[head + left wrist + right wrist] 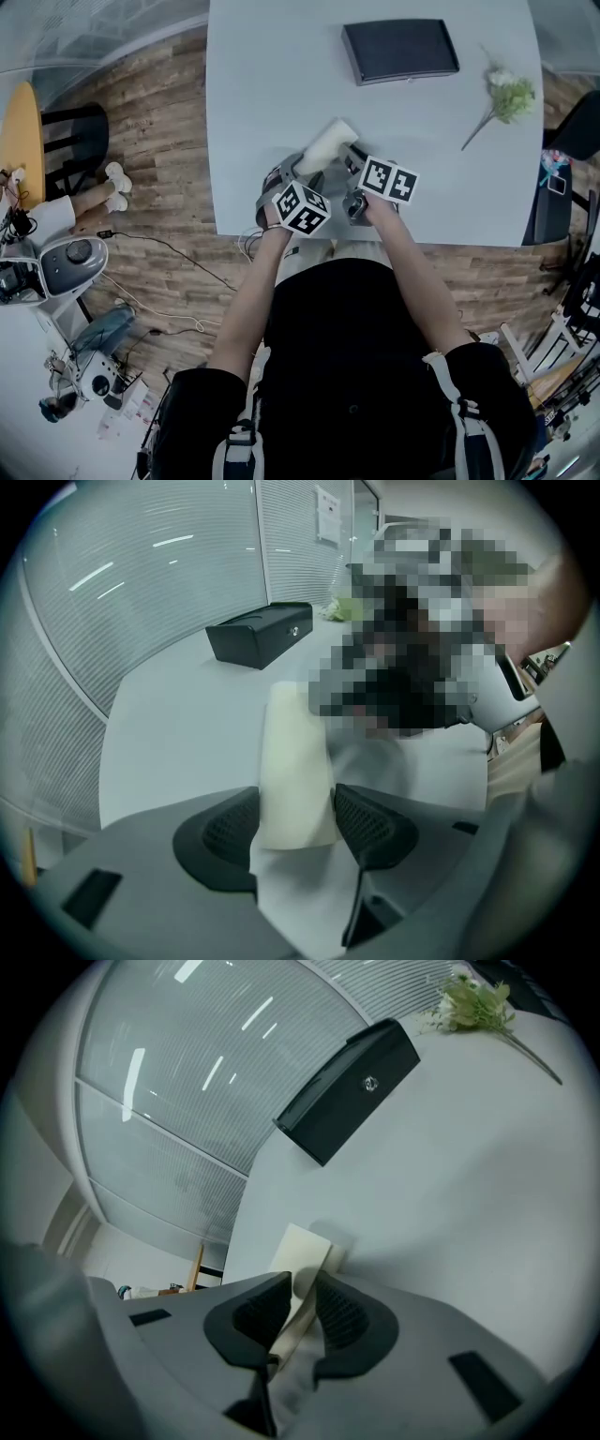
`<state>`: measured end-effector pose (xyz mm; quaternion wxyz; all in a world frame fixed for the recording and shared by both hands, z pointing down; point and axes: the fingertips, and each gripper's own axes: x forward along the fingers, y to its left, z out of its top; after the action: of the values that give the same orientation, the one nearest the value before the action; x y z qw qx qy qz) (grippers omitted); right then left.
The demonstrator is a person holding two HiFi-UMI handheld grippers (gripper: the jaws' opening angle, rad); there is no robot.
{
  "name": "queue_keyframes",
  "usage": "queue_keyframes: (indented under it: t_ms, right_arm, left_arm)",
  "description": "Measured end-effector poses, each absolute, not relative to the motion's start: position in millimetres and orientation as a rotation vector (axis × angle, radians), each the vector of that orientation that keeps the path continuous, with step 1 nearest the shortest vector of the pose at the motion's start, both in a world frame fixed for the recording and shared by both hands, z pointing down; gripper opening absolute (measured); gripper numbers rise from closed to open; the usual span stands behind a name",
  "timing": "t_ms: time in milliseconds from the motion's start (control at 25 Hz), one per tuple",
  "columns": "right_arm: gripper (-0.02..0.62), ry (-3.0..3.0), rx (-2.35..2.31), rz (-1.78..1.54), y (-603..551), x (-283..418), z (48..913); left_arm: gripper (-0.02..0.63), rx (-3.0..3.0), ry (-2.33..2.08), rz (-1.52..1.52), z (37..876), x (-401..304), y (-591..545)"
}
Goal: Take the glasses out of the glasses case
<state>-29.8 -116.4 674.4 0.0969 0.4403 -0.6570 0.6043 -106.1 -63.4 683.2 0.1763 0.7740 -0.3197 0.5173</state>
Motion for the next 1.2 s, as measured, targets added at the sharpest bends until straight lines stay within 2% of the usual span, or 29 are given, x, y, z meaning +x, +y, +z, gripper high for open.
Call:
queue_keyframes:
  t_ms: [40,80,560,960,1200]
  right_arm:
    - [0.083,-1.960,1.311,1.786,-118.4,-29.8,670.5]
    - [0.080,-1.975,1.311,1.778,-120.7,-31.1,666.3]
    - [0.074,-2.023,1.264,1.728,-126.5,-40.8,654.4]
    - [0.071,-2.063,1.240,1.695,-136.0,-50.4,641.3]
    - [0.080,-2.061,1.243,1.665,-137.1,-54.1,634.2]
  left_arm:
    - [0.257,2.191,-0.904,1.464,683.4,-106.1,-63.6]
    - [0.261,2.188,-0.901,1.460,683.8,-106.5,-63.8]
    - [0.274,2.199,-0.880,1.477,679.2,-109.5,-64.9]
    - [0.271,2.190,-1.046,1.424,651.0,-129.0,-74.4]
    - [0.165,2.175,-1.071,1.437,644.8,-142.5,-72.4]
